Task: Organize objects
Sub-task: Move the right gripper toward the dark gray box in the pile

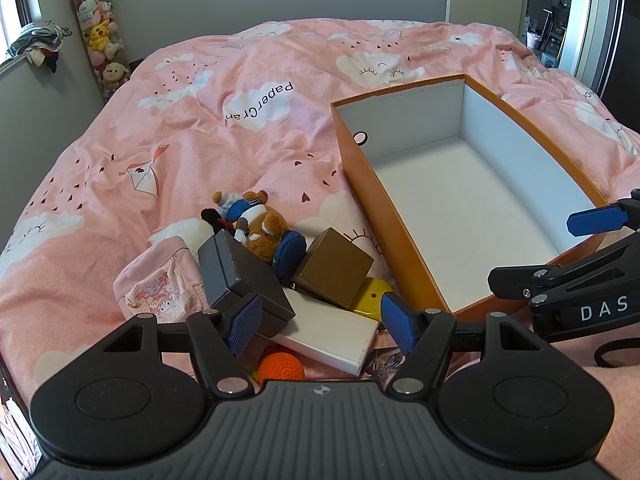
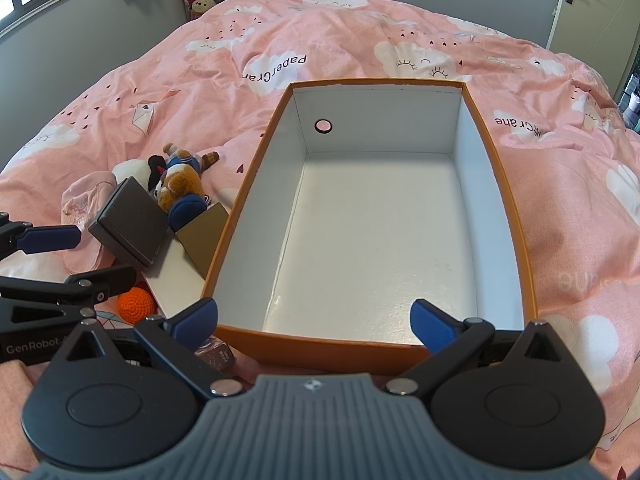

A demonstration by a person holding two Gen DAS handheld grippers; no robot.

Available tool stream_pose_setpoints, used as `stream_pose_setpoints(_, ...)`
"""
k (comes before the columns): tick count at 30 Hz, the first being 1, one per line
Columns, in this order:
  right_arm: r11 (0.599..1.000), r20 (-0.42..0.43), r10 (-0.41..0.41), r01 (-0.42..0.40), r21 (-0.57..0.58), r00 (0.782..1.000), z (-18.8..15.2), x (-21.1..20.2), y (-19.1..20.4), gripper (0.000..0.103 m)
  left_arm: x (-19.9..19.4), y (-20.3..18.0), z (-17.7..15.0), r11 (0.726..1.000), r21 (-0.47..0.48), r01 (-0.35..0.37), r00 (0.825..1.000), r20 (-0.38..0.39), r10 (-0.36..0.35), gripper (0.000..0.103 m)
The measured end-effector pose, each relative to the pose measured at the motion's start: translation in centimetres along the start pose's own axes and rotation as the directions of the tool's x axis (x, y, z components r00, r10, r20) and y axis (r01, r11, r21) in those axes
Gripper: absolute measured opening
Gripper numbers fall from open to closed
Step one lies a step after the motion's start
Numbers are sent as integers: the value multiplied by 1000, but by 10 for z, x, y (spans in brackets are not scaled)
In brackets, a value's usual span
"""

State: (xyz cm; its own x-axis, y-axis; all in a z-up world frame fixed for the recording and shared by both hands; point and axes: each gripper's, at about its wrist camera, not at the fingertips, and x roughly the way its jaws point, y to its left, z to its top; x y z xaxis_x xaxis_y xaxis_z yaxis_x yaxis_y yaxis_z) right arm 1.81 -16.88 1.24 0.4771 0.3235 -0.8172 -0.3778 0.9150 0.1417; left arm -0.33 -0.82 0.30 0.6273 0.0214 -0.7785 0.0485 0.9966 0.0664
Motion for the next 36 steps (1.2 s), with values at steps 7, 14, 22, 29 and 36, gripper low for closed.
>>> stream_pose_setpoints(7,1000,0,-5,5,1,1000,0,0,0,102,0,0,0,1000,0,-1,1000,1,1,80)
stream_pose_setpoints(14,1000,-3,-9,9,0,1000,2,1,0,102,-1,3,0,1000,2,4,1000,6,-4,80)
stream_pose_setpoints(22,999,14,10,-9,-32,1000,11,1,4,102,-1,10,2,999,-9,32,999,6,-32,70)
stream_pose_setpoints(29,981,54,65,-54,-185,996,36,3,24,82,3,39,12,994,-80,71,997,-15,-72,40)
stream_pose_setpoints(36,942,-9,207,-201,-270,978,67,28,53,58,8,81,21,977,-181,117,992,-17,-122,36)
